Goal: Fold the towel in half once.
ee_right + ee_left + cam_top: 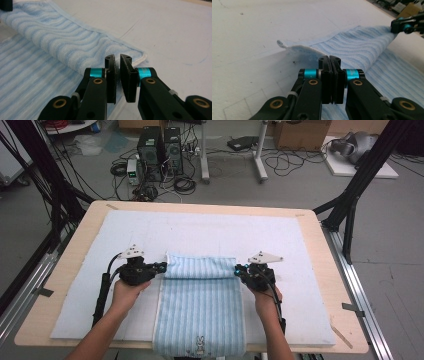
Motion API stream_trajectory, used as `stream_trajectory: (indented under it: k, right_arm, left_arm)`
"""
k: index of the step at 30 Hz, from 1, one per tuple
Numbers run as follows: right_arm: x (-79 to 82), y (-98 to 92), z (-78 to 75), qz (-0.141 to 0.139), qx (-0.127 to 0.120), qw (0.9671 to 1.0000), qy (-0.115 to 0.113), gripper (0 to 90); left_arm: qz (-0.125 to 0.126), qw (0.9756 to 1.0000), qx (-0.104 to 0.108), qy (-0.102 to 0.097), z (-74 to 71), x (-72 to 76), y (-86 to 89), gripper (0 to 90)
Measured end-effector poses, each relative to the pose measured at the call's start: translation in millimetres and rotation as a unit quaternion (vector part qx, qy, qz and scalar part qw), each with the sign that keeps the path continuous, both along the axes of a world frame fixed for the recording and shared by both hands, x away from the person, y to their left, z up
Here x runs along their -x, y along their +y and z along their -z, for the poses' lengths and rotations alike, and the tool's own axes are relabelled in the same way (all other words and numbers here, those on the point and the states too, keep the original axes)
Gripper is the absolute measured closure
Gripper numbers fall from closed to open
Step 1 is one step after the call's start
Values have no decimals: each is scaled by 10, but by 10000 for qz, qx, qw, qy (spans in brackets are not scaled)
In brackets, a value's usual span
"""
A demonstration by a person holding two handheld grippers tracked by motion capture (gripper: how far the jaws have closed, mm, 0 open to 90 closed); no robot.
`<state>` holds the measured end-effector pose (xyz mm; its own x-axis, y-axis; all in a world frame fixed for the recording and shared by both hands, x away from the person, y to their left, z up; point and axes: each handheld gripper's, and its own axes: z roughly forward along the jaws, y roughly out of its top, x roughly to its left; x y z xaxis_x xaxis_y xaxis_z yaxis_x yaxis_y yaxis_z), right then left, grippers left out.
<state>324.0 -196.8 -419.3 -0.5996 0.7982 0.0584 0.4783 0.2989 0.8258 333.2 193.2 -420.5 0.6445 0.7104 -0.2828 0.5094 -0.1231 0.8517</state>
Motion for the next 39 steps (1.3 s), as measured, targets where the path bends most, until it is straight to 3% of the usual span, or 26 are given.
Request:
stream_trajectory:
  k: [5,7,12,25,26,28,30,35,37,39]
  right_arm:
    - [137,-18,54,-38,-62,10000,41,835]
    - [199,-15,70,-38,-77,9999,53,835]
    - [342,1,94,-75,-29,9999,69,834]
    - [718,-45,129,-73,64,9999,108,828]
    - [730,-54,128,-40,55,9999,84,810]
    - [732,-66,113,28,-12,10000,48,753]
    - [717,-73,91,170,-72,9998,6,646]
    - [527,-115,32,597,-264,9979,-15,418]
    - [412,-125,14,695,-273,9972,34,392]
    - [298,-117,-1,740,-190,9971,72,392]
  left_arm:
    - [69,9999,59,112,68,123,29,879]
    - [69,9996,224,151,90,188,61,878]
    - [98,9992,339,191,126,324,105,876]
    - [217,9992,69,324,268,662,114,870]
    - [153,9992,95,346,269,662,115,842]
    - [-2,9990,131,425,260,634,130,606]
    - [-163,9989,178,413,229,592,169,511]
    - [-438,9977,372,370,125,398,269,434]
    - [-554,9963,518,404,102,302,298,425]
    - [-594,9961,495,414,83,210,296,422]
